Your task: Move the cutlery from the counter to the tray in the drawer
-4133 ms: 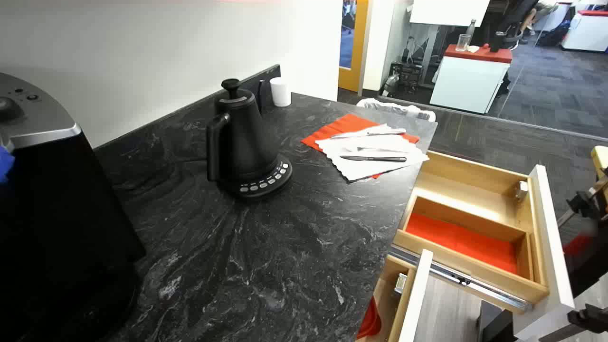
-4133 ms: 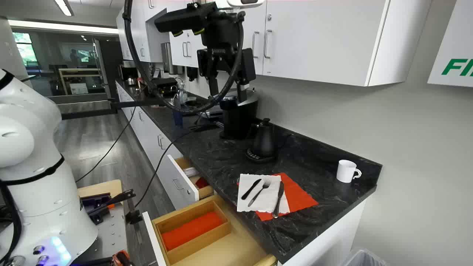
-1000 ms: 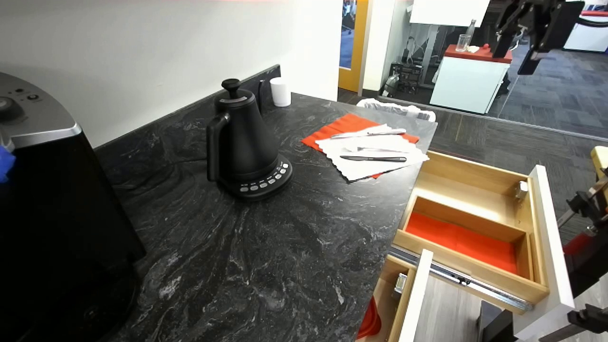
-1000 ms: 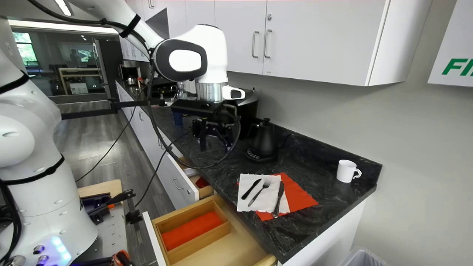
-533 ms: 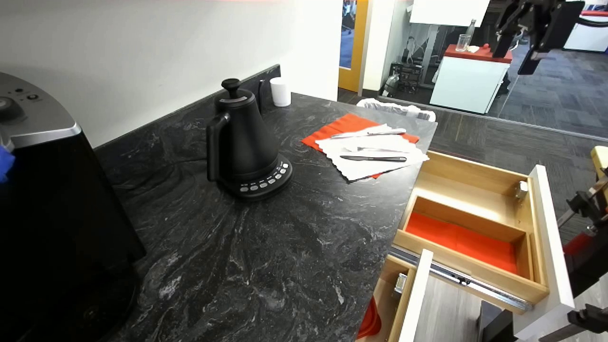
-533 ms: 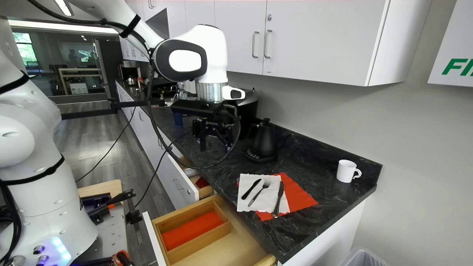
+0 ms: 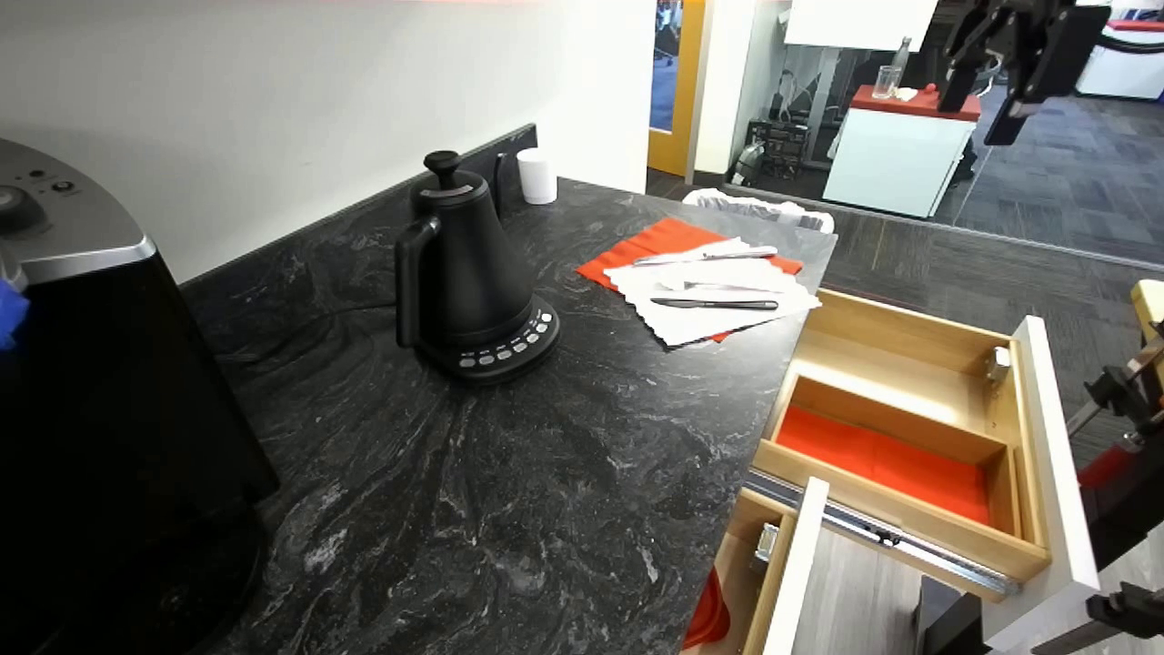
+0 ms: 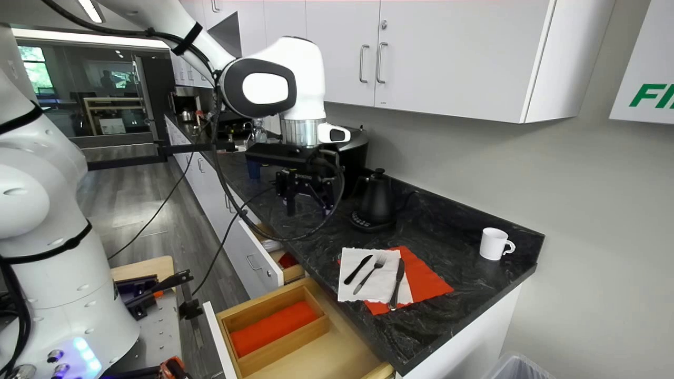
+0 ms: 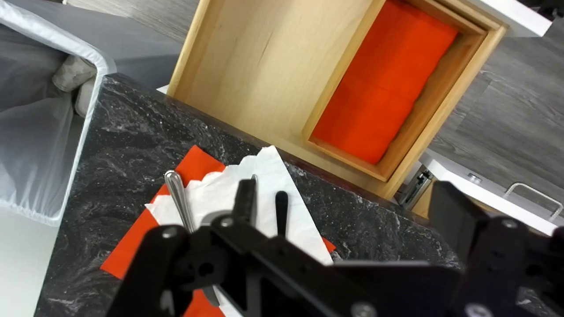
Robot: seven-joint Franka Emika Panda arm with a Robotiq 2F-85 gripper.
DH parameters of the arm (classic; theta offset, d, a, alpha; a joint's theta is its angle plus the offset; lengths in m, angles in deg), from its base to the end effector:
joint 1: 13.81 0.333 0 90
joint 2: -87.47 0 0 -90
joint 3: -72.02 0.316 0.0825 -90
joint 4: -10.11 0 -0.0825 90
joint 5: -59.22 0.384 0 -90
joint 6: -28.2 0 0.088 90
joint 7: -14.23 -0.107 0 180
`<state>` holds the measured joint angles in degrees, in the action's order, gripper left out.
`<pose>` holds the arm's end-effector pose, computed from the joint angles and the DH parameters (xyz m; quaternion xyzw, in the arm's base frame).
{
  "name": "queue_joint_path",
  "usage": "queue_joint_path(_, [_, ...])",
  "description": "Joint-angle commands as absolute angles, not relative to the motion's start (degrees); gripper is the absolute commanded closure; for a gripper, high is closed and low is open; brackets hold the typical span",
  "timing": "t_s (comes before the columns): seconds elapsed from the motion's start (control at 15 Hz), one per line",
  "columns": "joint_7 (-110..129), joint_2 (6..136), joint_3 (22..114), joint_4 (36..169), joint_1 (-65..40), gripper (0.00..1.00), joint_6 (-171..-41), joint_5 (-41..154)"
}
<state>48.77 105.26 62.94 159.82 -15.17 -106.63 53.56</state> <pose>0.4095 -0.0750 0.3600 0.9692 0.2448 0.0181 0.0201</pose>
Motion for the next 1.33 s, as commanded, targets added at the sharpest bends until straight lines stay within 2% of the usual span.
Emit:
queue_joint_path(0.0, [45.76, 94.99, 64.64, 153.70, -13.91, 0.00, -113.49, 53.90])
queue_joint_path(0.2, [44.43, 84.44, 66.64, 145.66, -13.82, 0.00, -118.92, 53.65])
queue_joint_path(0.53, [43.07, 71.26, 70.16, 132.01, -15.55, 0.00, -117.29, 53.69])
queue_joint_path(1.27, [44.80, 56.69, 75.25, 118.85, -21.05, 0.00, -113.60, 58.89])
